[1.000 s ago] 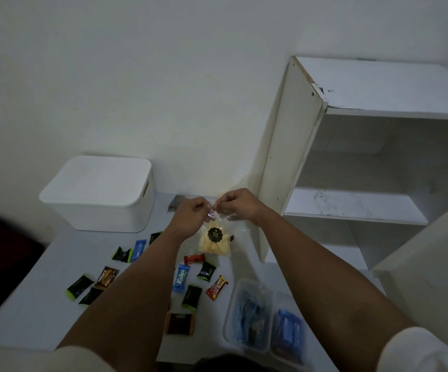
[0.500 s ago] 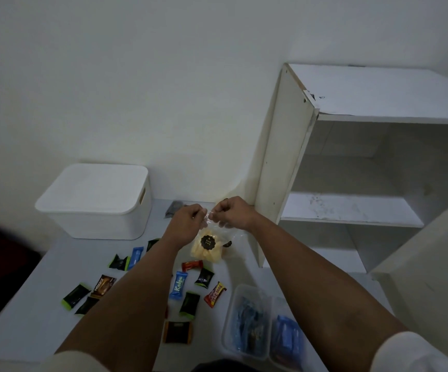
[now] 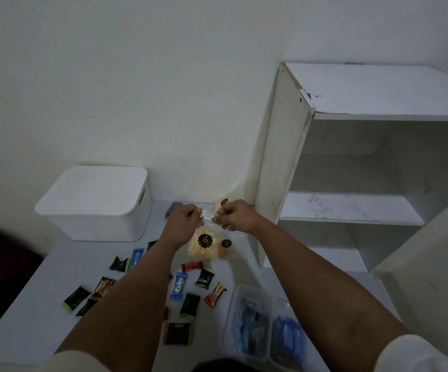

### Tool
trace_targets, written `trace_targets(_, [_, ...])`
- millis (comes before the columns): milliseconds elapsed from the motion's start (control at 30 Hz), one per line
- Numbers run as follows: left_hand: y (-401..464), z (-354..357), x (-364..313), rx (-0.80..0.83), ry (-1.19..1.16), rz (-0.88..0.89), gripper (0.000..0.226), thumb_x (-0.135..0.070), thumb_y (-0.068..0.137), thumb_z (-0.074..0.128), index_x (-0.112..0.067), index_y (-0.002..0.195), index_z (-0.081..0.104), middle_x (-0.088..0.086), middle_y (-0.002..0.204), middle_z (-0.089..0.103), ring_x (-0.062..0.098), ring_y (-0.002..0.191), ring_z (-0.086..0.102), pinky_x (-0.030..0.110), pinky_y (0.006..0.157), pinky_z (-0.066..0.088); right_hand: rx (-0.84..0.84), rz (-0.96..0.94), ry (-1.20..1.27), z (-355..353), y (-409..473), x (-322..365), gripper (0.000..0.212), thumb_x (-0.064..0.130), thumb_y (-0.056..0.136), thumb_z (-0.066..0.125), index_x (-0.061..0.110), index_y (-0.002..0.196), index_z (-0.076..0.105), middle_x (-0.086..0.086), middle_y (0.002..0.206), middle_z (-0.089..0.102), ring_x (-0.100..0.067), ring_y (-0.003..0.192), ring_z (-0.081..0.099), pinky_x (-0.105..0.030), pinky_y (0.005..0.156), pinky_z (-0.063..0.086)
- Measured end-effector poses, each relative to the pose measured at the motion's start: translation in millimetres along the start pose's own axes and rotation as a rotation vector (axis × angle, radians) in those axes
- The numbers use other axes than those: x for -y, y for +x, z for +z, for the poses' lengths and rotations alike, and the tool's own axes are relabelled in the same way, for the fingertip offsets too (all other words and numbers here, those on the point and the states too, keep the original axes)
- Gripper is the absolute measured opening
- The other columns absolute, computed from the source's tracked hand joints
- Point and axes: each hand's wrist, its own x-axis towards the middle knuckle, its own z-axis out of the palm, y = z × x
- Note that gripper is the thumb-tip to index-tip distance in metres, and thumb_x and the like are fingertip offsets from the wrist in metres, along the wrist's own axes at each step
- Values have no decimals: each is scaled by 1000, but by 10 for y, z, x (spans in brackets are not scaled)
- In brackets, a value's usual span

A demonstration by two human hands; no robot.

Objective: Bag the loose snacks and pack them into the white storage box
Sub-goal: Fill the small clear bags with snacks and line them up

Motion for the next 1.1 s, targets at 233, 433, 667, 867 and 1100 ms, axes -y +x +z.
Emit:
trace_targets(233, [-87, 25, -69, 47, -243, -143, 26, -26, 100, 58, -3, 95, 70, 9, 88, 76, 17, 76, 67, 32, 72, 52, 31, 13, 42, -10, -52, -13, 14, 19, 86, 80, 17, 77, 68, 0, 74, 68, -14, 72, 64, -35, 74, 53])
trace_targets(433, [-77, 33, -136, 60, -297, -153, 15, -21, 99, 61, -11, 92, 70, 6, 89, 72, 17, 83, 66, 36, 80, 55, 7, 72, 145, -87, -112, -49, 9, 26, 84, 81, 19, 83, 74, 3, 81, 73, -11, 78, 68, -34, 77, 55])
trace_targets(667, [-60, 85, -225, 43, -343, -168, 19, -23, 95, 65, -6, 98, 74, 7, 88, 76, 16, 80, 67, 34, 77, 53, -10, 90, 279, -121, -173, -56, 11, 21, 88, 76, 22, 78, 70, -2, 84, 71, -15, 82, 67, -37, 83, 55])
trace_targets(867, [-154, 84, -210, 37, -380, -165, 13, -20, 94, 68, -12, 85, 74, 7, 82, 73, 15, 74, 62, 32, 71, 49, -13, 102, 330, -97, -250, -80, 9, 23, 85, 80, 17, 86, 74, 4, 78, 72, -10, 73, 67, -36, 81, 56])
trace_targets(1100, [-259, -35, -64, -49, -422, -245, 20, -20, 90, 71, -1, 92, 75, 11, 85, 74, 18, 76, 64, 31, 70, 50, -11, 80, 412, 182, -240, -122, 10, 20, 88, 76, 14, 84, 70, 1, 73, 67, -9, 69, 65, -32, 74, 54])
